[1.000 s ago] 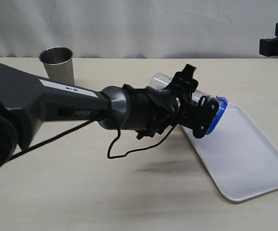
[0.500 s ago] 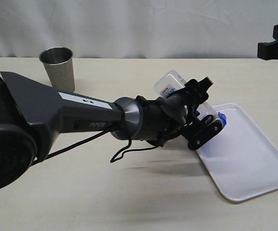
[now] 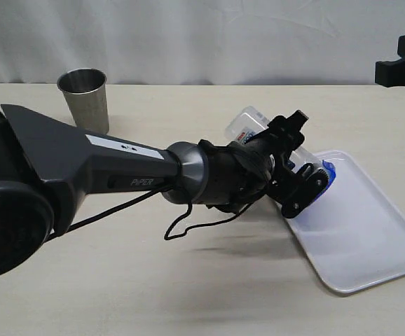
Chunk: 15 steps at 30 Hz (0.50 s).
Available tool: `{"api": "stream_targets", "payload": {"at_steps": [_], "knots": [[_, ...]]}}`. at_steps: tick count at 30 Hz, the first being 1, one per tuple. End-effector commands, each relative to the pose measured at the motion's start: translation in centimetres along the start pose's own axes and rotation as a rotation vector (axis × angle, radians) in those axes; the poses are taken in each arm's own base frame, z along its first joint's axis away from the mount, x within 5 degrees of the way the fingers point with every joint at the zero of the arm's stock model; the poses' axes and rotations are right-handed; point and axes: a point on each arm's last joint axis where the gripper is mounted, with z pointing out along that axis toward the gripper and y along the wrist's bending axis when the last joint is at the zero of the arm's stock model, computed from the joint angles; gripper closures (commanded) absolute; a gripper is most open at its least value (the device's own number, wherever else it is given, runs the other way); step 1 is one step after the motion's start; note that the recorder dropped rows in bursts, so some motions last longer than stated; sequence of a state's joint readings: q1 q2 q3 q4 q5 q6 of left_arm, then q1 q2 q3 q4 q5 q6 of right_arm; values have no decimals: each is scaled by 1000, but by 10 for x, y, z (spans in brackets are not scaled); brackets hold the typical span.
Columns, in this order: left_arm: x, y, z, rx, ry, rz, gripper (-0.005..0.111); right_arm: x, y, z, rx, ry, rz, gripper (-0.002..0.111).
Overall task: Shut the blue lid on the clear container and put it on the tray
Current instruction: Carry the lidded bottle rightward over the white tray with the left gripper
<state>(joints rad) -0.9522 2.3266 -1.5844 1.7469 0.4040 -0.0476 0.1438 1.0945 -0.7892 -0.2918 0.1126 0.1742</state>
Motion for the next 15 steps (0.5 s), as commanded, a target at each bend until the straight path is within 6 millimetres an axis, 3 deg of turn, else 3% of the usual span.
{"api": "stream_targets", "payload": {"at_steps": [1, 5, 11, 15], "knots": [[0, 10, -3, -23, -20, -260, 107, -1, -1, -1, 5, -16, -11, 104], [-4, 24, -5, -38, -96, -547, 107, -1, -1, -1, 5, -16, -11, 104], [-16, 40, -15, 57, -411, -776, 107, -1, -1, -1, 5, -14, -11, 104], [-11, 45, -15, 114, -514, -915, 107, -1, -1, -1, 5, -14, -11, 104]]}}
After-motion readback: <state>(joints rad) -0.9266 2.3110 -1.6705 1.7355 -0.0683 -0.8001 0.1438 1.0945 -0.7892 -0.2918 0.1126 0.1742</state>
